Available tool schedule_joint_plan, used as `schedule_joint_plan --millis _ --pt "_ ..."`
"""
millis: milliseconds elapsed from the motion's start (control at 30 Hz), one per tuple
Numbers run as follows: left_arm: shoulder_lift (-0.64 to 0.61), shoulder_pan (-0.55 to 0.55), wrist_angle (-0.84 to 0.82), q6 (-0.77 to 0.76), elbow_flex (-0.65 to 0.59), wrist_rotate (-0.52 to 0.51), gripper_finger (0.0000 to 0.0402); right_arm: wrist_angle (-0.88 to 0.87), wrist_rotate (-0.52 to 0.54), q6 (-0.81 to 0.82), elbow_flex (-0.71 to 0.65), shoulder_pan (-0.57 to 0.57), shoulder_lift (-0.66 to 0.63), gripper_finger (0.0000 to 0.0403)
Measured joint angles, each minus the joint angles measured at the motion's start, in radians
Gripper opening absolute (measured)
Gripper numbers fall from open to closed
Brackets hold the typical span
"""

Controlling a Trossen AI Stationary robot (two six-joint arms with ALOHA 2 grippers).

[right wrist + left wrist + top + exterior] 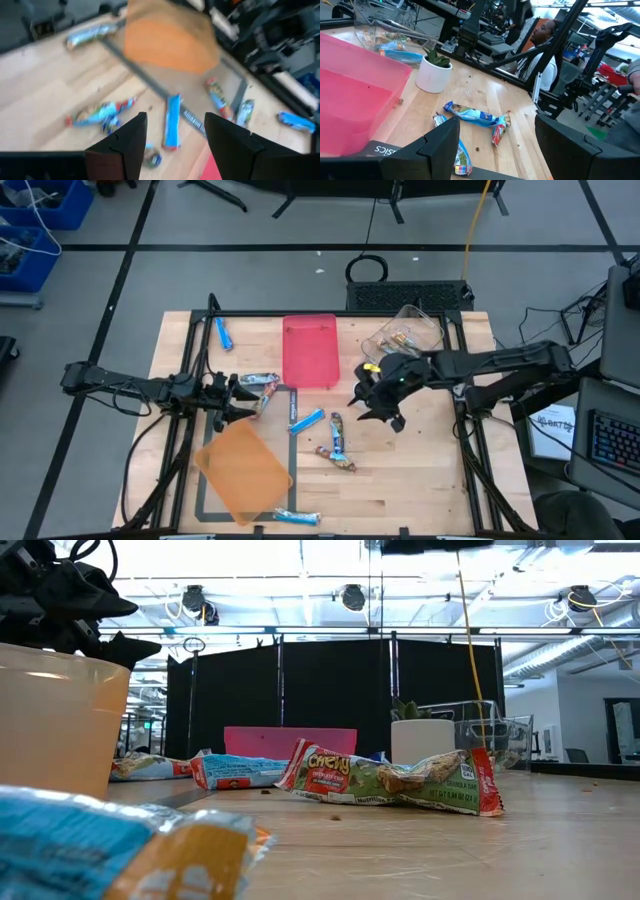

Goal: Pick and place Granola Bars by type
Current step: Put the blue granola bar into the red bin

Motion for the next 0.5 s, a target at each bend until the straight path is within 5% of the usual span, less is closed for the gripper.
schedule_joint_plan --millis 500 --pt "0.0 0.0 0.0 0.0 0.0 0.0 0.0257 -0.035 -0.056 -0.298 0.0 0.087 0.114 0.0189"
